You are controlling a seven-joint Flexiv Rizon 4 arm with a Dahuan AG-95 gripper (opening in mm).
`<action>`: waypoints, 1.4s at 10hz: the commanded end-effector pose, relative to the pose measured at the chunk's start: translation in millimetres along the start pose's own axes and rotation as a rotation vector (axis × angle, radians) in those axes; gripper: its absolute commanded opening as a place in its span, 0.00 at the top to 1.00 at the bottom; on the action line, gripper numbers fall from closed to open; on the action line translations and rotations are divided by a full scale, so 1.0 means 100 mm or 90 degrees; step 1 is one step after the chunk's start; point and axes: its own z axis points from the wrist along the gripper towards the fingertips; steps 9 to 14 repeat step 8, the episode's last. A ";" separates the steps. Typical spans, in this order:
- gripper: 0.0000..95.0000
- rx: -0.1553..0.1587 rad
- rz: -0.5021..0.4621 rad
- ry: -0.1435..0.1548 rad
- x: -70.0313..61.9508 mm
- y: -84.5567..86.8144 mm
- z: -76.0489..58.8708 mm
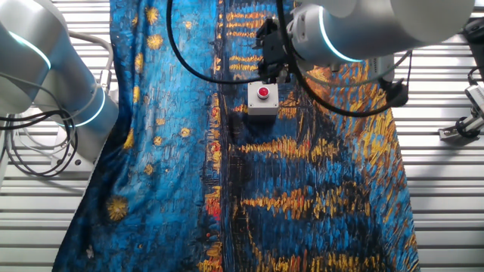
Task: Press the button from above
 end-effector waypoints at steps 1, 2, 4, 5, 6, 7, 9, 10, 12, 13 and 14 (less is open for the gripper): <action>0.60 0.001 -0.007 0.000 0.00 0.00 0.00; 0.60 0.003 -0.010 0.002 0.00 0.00 0.00; 0.60 0.006 -0.014 0.012 0.00 0.00 0.00; 0.60 0.007 -0.014 0.017 0.00 0.00 0.00; 0.60 0.007 -0.015 0.022 0.00 0.00 0.01; 0.60 0.010 -0.014 0.025 0.00 0.00 0.01; 0.60 0.012 -0.012 0.025 0.00 0.00 0.01; 0.60 0.012 -0.012 0.025 0.00 0.00 0.01; 0.60 0.012 -0.012 0.025 0.00 0.00 0.01; 0.60 0.012 -0.012 0.025 0.00 0.00 0.01; 0.60 0.012 -0.012 0.025 0.00 0.00 0.01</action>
